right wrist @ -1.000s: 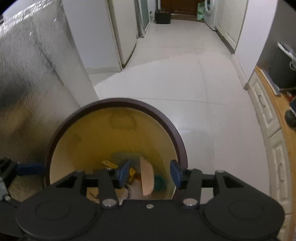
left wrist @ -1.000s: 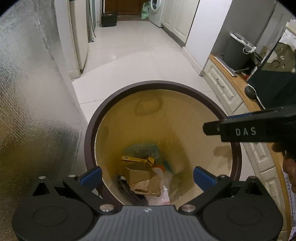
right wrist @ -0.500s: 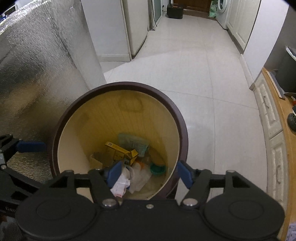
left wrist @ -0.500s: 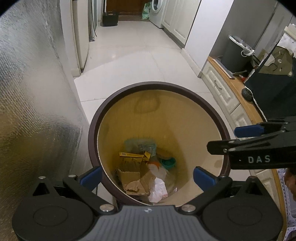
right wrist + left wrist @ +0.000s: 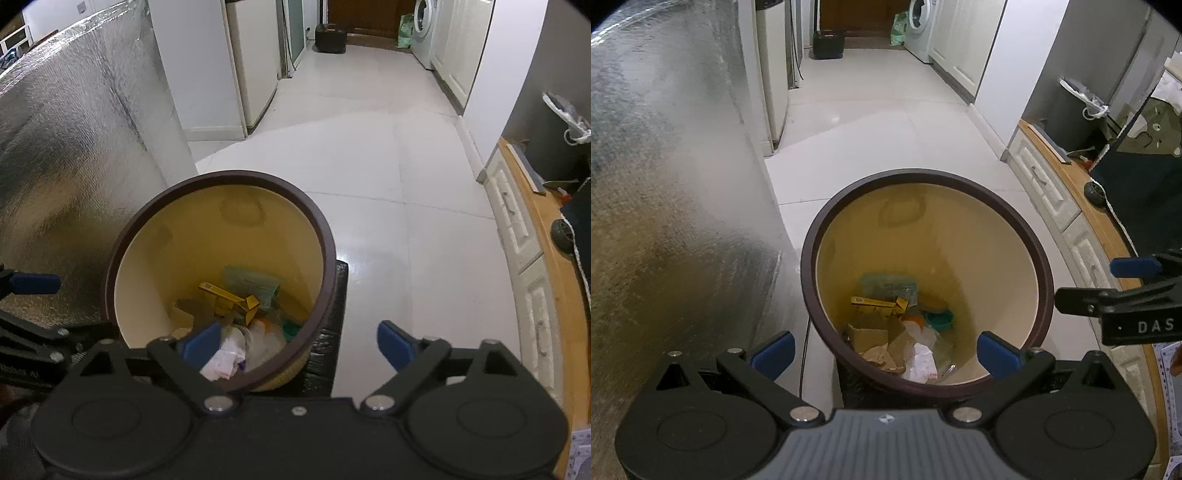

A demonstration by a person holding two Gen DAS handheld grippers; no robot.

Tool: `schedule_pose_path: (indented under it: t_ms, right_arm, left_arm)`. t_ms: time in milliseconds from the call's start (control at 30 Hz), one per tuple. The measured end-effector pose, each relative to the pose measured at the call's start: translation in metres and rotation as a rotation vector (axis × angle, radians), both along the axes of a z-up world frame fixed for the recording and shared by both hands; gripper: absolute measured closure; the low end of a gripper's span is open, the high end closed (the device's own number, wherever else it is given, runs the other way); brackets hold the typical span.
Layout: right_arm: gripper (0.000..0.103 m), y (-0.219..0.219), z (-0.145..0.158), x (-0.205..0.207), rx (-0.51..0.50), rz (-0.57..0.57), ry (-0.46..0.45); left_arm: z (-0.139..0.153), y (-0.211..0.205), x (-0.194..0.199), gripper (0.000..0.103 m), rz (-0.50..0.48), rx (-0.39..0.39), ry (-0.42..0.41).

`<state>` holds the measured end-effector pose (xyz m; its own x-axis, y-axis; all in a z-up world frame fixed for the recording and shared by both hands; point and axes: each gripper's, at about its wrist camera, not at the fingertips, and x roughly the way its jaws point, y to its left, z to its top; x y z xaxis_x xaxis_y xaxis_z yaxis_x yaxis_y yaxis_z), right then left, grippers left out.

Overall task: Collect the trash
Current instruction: 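Lift both open tools from the bin and return to the table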

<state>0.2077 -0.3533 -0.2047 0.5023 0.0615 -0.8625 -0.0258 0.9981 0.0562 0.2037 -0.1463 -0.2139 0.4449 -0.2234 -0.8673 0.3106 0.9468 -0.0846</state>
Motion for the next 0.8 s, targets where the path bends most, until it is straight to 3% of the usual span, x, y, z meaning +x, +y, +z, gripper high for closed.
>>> schedule_pose_path:
  t_ms: [200, 800]
  right_arm:
    - [0.0, -0.005, 0.006, -0.018, -0.01, -0.021, -0.021]
    - [0.0, -0.01, 0.047, -0.076, -0.033, -0.051, -0.125]
  left_arm:
    - [0.009, 0.004, -0.012, 0.0, 0.009, 0.004, -0.02]
    - [0.05, 0.013, -0.058, 0.0, -0.006, -0.008, -0.127]
